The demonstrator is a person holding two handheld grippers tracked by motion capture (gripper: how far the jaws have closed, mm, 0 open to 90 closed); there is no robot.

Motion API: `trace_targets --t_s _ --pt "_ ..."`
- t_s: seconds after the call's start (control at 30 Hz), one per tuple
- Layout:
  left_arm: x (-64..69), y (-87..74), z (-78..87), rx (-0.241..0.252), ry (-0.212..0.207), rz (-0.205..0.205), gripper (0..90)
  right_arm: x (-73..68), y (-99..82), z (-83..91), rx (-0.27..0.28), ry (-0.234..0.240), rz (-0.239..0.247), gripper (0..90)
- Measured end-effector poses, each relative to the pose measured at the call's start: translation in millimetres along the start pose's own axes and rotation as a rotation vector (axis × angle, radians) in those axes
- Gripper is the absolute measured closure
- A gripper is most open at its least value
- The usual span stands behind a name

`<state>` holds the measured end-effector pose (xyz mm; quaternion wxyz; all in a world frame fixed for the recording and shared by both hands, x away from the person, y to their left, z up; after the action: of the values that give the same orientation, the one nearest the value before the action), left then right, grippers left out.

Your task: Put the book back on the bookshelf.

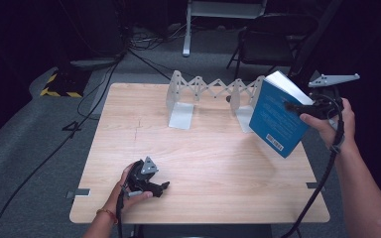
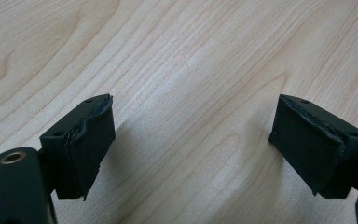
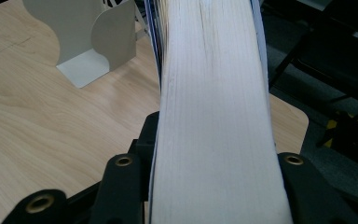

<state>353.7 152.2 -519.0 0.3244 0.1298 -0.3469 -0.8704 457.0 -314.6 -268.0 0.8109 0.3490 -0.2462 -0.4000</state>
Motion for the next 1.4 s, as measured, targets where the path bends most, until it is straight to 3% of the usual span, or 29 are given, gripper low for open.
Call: trace_targets --t_s 0.6,1.0,1.4 --pt "0.0 0.2 0.1 -0.001 -0.002 -0.001 14.0 10.7 36.0 -53.9 -0.003 -0.047 -0.092 60.1" --pt "0.2 0.1 0.0 0.000 0.000 0.000 14.0 23.9 43.9 -82.9 -0.013 -0.086 -0.147 60.1" --pt "0.5 -0.6 0.4 0.001 0.001 0.002 14.0 35.4 39.7 -108.5 -0.011 -0.139 -0.207 60.1"
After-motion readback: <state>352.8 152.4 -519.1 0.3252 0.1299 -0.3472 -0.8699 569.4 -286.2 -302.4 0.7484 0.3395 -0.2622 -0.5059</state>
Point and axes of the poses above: each handheld gripper's, and its own axes: z roughly backward along the jaws, y roughly out of its top, x roughly to its right, the point moved 2 cm from there along -z, roughly forward along the jaws, and after that the axes turned 1 degree about -z, right-handed, at the moved point
